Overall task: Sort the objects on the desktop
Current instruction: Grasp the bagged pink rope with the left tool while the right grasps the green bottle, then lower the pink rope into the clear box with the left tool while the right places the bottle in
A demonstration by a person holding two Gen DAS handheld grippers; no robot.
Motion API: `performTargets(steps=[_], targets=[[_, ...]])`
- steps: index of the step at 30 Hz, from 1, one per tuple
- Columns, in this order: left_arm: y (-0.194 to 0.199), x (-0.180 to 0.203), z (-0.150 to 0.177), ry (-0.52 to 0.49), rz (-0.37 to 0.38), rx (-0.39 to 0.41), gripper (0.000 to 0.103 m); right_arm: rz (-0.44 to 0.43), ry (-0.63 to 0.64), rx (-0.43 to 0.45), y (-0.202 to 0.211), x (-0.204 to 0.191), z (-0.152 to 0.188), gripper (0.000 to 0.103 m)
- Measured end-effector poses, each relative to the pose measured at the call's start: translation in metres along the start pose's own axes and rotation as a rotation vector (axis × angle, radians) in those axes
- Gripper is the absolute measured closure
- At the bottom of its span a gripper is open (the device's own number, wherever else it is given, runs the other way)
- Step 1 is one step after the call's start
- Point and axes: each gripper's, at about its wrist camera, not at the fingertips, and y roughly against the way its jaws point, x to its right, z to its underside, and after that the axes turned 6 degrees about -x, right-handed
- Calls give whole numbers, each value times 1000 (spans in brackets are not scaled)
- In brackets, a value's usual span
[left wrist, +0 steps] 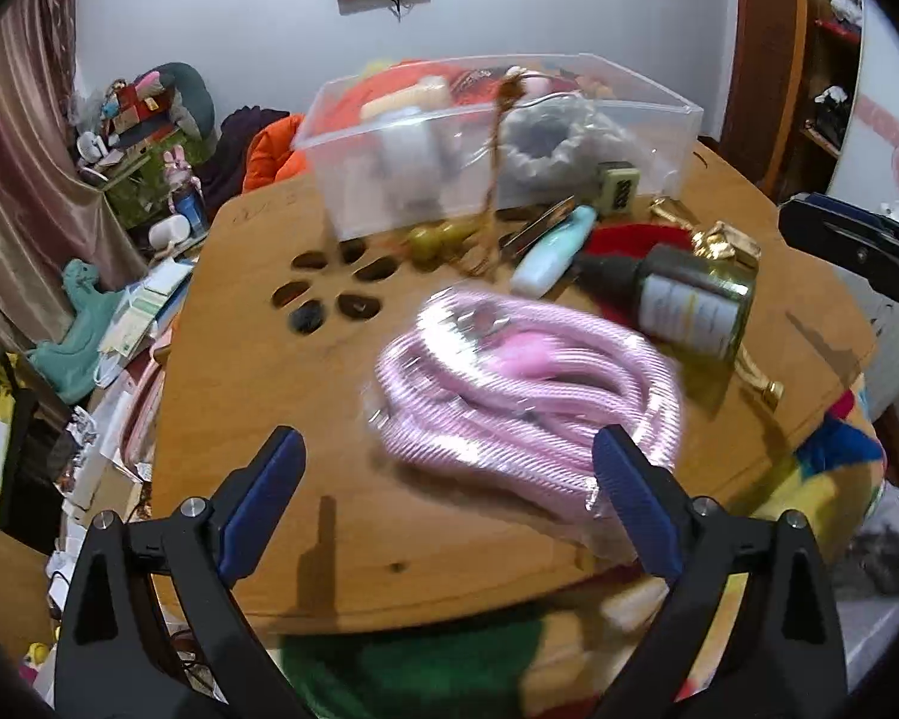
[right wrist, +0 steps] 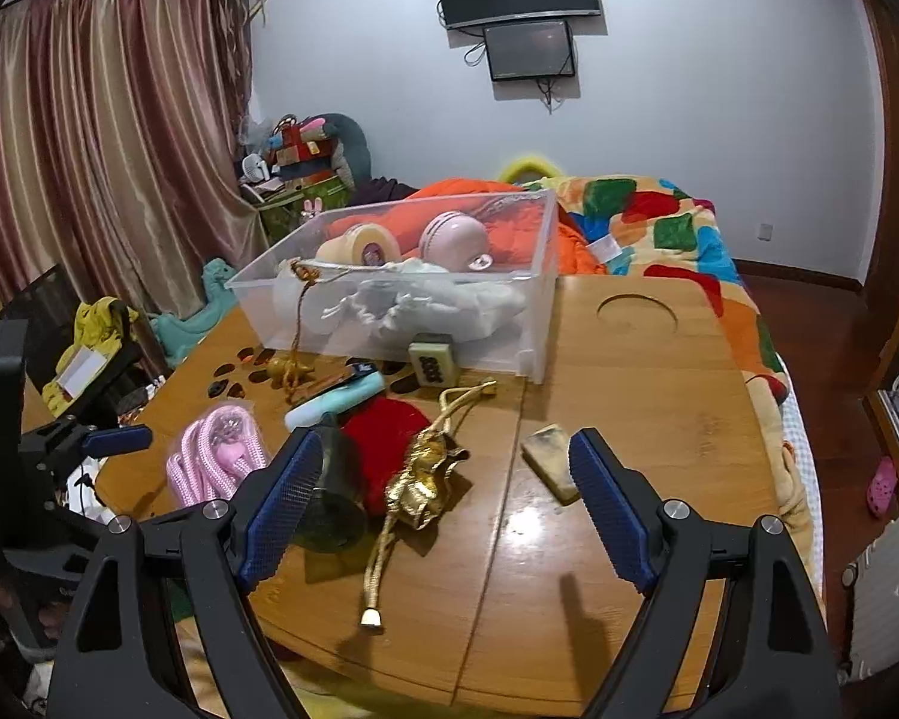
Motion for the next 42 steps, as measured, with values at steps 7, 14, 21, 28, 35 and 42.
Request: performTargets(steps=[7, 14, 21, 28, 35, 42], targets=[[4, -38, 11, 80, 24, -66, 5, -18, 51, -7, -6, -20, 2, 21], [13, -23, 2, 160, 154, -41, 5, -70, 174, -7, -16, -42, 5, 21], [-2, 2, -1, 167, 153, -75, 5, -125, 294, -122, -50, -50, 2, 48], [-21, 12, -4, 170, 110, -99, 5, -142, 346, -180, -61, -46, 6, 65], [-28, 18, -9, 115, 21, -34, 20, -172, 240, -112, -37, -29, 2, 65], [-24, 4, -9, 124, 3, 3, 41, -195, 144, -57, -18, -18, 1, 65]])
